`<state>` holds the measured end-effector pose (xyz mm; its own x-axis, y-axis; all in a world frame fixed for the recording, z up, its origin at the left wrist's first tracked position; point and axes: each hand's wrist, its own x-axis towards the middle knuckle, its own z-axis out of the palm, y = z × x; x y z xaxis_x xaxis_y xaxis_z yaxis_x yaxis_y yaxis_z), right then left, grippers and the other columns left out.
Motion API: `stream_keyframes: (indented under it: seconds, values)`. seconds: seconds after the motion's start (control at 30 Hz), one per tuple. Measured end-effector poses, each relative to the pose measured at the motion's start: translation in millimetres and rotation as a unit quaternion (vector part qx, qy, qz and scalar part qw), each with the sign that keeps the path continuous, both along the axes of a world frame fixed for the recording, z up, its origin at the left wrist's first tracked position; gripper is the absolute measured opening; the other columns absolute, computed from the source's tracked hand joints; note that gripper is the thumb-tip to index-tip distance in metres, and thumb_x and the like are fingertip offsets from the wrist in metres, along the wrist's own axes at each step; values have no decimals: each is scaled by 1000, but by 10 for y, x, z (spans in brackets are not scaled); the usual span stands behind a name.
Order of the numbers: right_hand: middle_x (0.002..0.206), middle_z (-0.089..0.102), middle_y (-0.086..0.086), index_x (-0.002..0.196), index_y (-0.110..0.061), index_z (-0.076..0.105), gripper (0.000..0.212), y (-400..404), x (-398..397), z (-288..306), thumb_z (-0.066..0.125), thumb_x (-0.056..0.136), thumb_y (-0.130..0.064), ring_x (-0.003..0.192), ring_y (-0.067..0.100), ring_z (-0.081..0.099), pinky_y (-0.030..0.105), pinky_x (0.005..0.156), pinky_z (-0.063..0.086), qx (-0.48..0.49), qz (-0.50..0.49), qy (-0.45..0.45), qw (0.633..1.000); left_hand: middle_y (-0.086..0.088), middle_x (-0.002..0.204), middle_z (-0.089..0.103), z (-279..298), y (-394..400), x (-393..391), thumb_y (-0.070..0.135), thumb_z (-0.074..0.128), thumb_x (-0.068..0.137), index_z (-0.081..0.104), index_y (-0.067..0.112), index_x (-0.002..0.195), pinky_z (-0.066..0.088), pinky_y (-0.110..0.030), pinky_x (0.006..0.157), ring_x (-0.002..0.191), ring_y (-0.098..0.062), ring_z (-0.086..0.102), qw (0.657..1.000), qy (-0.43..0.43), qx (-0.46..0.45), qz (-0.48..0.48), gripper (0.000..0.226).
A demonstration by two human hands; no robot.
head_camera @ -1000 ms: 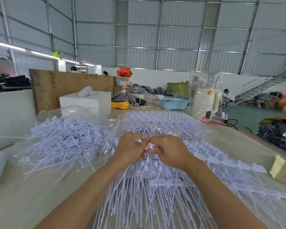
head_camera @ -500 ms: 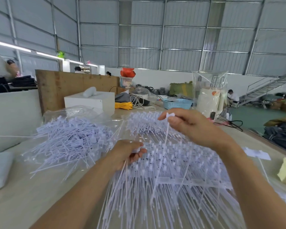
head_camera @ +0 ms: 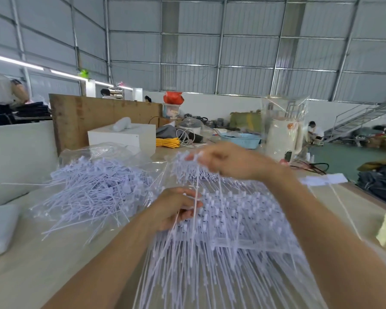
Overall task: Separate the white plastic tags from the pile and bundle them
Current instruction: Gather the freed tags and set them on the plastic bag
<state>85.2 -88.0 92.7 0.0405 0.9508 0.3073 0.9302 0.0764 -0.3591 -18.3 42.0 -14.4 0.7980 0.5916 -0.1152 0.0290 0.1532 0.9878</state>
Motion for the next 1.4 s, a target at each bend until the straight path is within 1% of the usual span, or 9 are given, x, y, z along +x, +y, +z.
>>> stream_keyframes:
  seconds: [0.1,0.23,0.37,0.47,0.57,0.73,1.0,1.17,1.4]
  values:
    - [136,54,5,137,-14,49,37,283,-31,-428,40,101,-21,119,12,52,23,100,41,-78,-33,11,996,-15,70,67,63,25,-56,29,57,82,66,3,87,36,-19,38,45,-22,57,994,-42,-83,-56,28]
    - [95,59,-6,145,-9,32,46,358,4,-725,42,99,-9,74,-15,56,-3,59,38,-61,-49,150,986,-8,64,66,91,-14,-95,69,54,65,69,8,79,35,-17,35,44,-18,57,997,-32,-9,-64,64]
    - [118,48,-2,146,-18,27,63,340,-3,-853,58,92,-13,108,8,51,6,80,37,9,-38,94,995,-2,53,59,56,-97,-70,46,63,81,64,11,67,33,-15,35,39,-11,50,993,-32,113,-1,38]
    - [109,57,-9,137,-17,45,53,216,137,-792,64,88,-25,108,7,53,19,92,41,-21,-24,147,989,-3,49,54,61,-99,-61,28,64,89,57,12,65,32,-18,35,37,-11,46,990,-43,132,26,29]
    - [84,63,7,102,1,64,23,89,252,-772,55,94,-18,78,14,59,39,82,49,-29,-19,149,988,-3,58,62,68,-112,-51,22,61,91,61,9,77,33,-19,39,41,-12,48,989,-47,135,27,19]
    - [73,61,0,81,-12,60,14,19,225,-799,55,94,-14,54,-3,56,17,56,46,-40,-19,183,982,1,55,62,47,-216,-11,18,58,94,62,9,77,40,-17,40,40,-9,51,986,-54,160,13,19]
    - [49,54,-11,66,-18,57,28,61,210,-874,58,93,-11,42,-1,44,12,48,35,0,-19,184,983,0,48,56,66,-256,-35,23,58,93,59,7,70,30,-12,35,32,-10,42,985,-40,165,33,28]
    - [56,57,-34,74,-25,56,36,33,123,-847,52,91,7,49,-12,51,0,50,34,4,34,202,979,0,44,51,103,-201,-82,19,59,93,62,6,69,25,-12,34,30,-9,35,984,-30,174,10,27]
    - [74,59,11,88,4,65,14,-76,339,-785,63,88,-10,70,13,52,27,69,44,-51,-20,121,991,2,43,48,233,-91,-247,23,61,83,64,17,56,18,-9,30,26,-3,27,976,-44,136,-163,29]
